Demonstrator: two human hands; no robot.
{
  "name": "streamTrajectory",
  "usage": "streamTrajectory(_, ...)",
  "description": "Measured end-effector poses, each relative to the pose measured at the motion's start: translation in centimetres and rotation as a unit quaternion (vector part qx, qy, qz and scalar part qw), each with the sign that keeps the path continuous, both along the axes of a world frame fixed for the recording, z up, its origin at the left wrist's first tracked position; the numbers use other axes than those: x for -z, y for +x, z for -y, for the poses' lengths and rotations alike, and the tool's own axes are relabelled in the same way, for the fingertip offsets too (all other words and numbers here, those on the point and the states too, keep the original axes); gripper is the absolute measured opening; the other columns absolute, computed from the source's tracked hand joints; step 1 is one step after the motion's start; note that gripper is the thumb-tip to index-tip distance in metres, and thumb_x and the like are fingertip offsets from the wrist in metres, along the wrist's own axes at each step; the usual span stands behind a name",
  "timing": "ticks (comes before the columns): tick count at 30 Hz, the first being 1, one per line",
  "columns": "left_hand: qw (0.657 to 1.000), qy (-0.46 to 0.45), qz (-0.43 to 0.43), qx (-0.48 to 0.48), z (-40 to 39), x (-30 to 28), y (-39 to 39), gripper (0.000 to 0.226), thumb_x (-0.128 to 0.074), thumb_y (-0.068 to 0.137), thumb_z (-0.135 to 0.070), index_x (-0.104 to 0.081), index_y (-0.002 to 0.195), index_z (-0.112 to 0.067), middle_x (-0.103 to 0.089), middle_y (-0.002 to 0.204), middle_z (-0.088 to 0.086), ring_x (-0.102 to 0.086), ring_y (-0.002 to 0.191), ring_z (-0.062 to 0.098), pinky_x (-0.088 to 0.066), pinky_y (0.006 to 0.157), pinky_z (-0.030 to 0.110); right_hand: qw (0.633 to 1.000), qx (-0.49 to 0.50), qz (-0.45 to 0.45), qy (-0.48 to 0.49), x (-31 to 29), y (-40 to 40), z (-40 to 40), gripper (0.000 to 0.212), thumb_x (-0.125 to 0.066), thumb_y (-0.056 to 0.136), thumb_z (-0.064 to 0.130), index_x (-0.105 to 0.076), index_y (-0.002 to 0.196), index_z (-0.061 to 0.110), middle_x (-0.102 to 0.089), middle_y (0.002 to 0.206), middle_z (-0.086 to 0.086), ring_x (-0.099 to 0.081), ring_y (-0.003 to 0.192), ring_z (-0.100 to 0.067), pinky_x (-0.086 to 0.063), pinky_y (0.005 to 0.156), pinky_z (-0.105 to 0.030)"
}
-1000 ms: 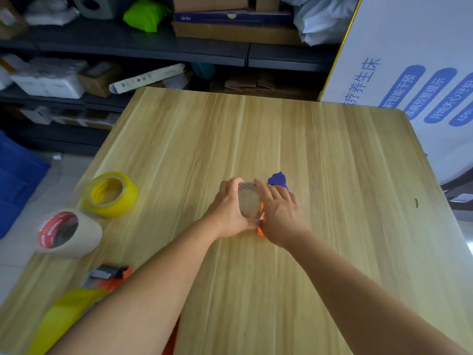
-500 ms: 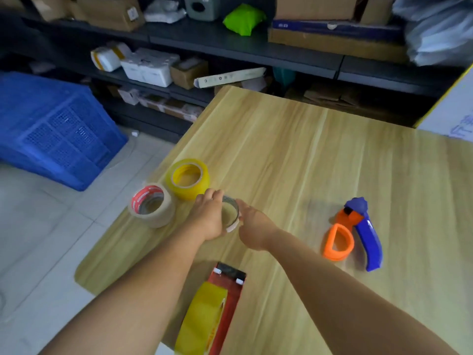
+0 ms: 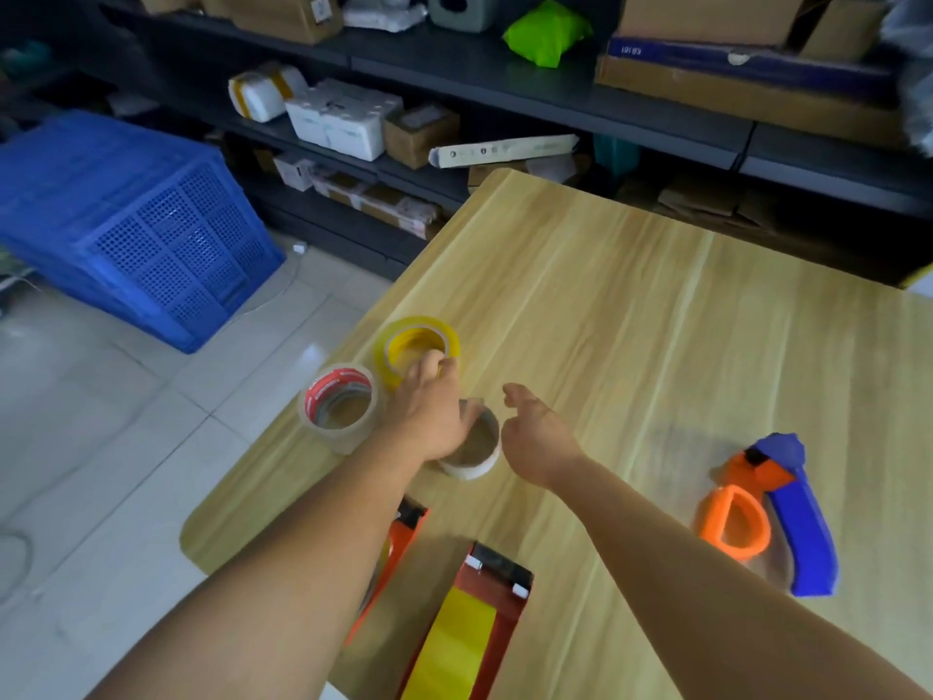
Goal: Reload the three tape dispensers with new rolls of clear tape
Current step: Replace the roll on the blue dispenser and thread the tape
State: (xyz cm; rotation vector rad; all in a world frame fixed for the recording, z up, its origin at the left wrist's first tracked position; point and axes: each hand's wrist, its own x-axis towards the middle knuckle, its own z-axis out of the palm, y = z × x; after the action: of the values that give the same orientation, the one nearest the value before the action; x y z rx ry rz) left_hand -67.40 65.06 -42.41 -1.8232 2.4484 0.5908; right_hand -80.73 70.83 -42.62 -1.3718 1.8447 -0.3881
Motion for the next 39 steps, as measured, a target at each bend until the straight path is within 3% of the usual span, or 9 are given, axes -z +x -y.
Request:
streamTrajectory(4, 0.997, -0.017, 0.075, -0.013, 2.5, -0.2, -1.0, 0.056, -0.045, 0.097, -0.032, -0.028, 0.143, -0.006, -0.036, 0.143, 0.013, -0.034, 0.132, 0.032, -0.032, 0.107, 0.04, 1.0, 0.007, -0.006, -0.011, -0.1, 0.1, 0.9, 0.052, -0.038, 0.096, 0.014, -0.029, 0.147, 0.014, -0.041, 0.148, -0.006, -0.044, 0.132, -0.023, -0.034, 0.102, -0.026)
streamTrajectory(9, 0.993, 0.01, 0.116, -0.038, 4.3, 0.0, -1.5, 0.024, -0.054, 0.092, -0.018, -0.064, 0.109, -0.005, -0.067, 0.111, 0.015, -0.063, 0.102, 0.032, -0.047, 0.074, 0.033, 1.0, 0.018, 0.003, -0.021, 0.2, 0.3, 1.4, 0.05, -0.041, 0.098, 0.024, -0.033, 0.146, 0.013, -0.045, 0.145, -0.005, -0.047, 0.128, -0.023, -0.036, 0.103, -0.029)
streamTrajectory(14, 0.993, -0.026, 0.108, -0.034, 4.6, -0.3, -1.8, 0.028, -0.049, 0.09, -0.002, -0.06, 0.116, -0.004, -0.063, 0.119, 0.015, -0.06, 0.111, 0.031, -0.048, 0.083, 0.036, 0.998, 0.042, 0.027, -0.035, 0.1, 0.4, 2.0, 0.051, -0.044, 0.098, 0.033, -0.036, 0.144, 0.015, -0.045, 0.145, -0.003, -0.049, 0.127, -0.022, -0.039, 0.105, -0.033)
streamTrajectory(18, 0.992, -0.104, 0.057, 0.03, 4.1, -1.2, -2.8, 0.036, -0.048, 0.094, -0.01, -0.046, 0.13, -0.009, -0.055, 0.13, 0.012, -0.047, 0.123, 0.029, -0.041, 0.093, 0.035, 0.993, 0.095, 0.053, -0.045, -0.9, -0.2, 2.5, 0.058, -0.042, 0.098, 0.039, -0.026, 0.149, 0.017, -0.043, 0.148, -0.004, -0.047, 0.13, -0.022, -0.036, 0.103, -0.031)
streamTrajectory(23, 0.981, -0.164, -0.012, 0.103, 2.0, -2.4, -5.1, 0.029, -0.046, 0.096, -0.02, -0.052, 0.122, -0.01, -0.058, 0.122, 0.008, -0.047, 0.121, 0.027, -0.04, 0.092, 0.036, 0.971, 0.198, 0.099, -0.085, -2.9, -2.0, 2.5, 0.061, -0.034, 0.1, 0.044, -0.014, 0.153, 0.022, -0.043, 0.149, -0.005, -0.041, 0.135, -0.024, -0.031, 0.106, -0.032)
streamTrajectory(27, 0.951, -0.234, -0.055, 0.196, -0.3, -2.4, -6.4, 0.012, -0.07, 0.075, -0.017, -0.066, 0.085, -0.013, -0.066, 0.08, 0.004, -0.064, 0.083, 0.025, -0.051, 0.069, 0.03, 0.948, 0.269, 0.127, -0.115, -3.5, -4.5, 2.0, 0.054, -0.036, 0.101, 0.037, -0.023, 0.151, 0.022, -0.057, 0.133, -0.009, -0.049, 0.128, -0.028, -0.035, 0.105, -0.034)
streamTrajectory(29, 0.937, -0.261, -0.068, 0.224, -1.2, -2.5, -7.0, 0.009, -0.063, 0.07, -0.024, -0.066, 0.074, -0.018, -0.063, 0.068, -0.002, -0.064, 0.07, 0.021, -0.05, 0.06, 0.026, 0.941, 0.286, 0.127, -0.133, -3.4, -5.5, 1.0, 0.051, -0.041, 0.1, 0.032, -0.03, 0.148, 0.021, -0.065, 0.117, -0.011, -0.058, 0.115, -0.03, -0.043, 0.1, -0.039)
streamTrajectory(34, 0.913, -0.259, -0.185, 0.254, -2.9, -3.5, -8.3, 0.032, -0.06, 0.072, -0.039, -0.065, 0.096, -0.017, -0.064, 0.091, 0.001, -0.047, 0.09, 0.018, -0.042, 0.08, 0.03, 0.938, 0.278, 0.089, -0.188, -4.3, -7.9, -3.6, 0.045, -0.04, 0.1, 0.02, -0.031, 0.145, 0.02, -0.059, 0.111, -0.002, -0.058, 0.104, -0.025, -0.042, 0.086, -0.029)
streamTrajectory(39, 0.946, -0.204, -0.227, 0.113, -5.1, -6.1, -10.4, 0.056, -0.064, 0.082, -0.031, -0.045, 0.132, -0.014, -0.048, 0.124, 0.013, -0.045, 0.113, 0.031, -0.043, 0.096, 0.042, 0.93, 0.279, 0.051, -0.235, -4.9, -10.1, -7.9, 0.046, -0.042, 0.099, 0.018, -0.03, 0.143, 0.024, -0.055, 0.126, -0.002, -0.057, 0.11, -0.022, -0.047, 0.095, -0.039)
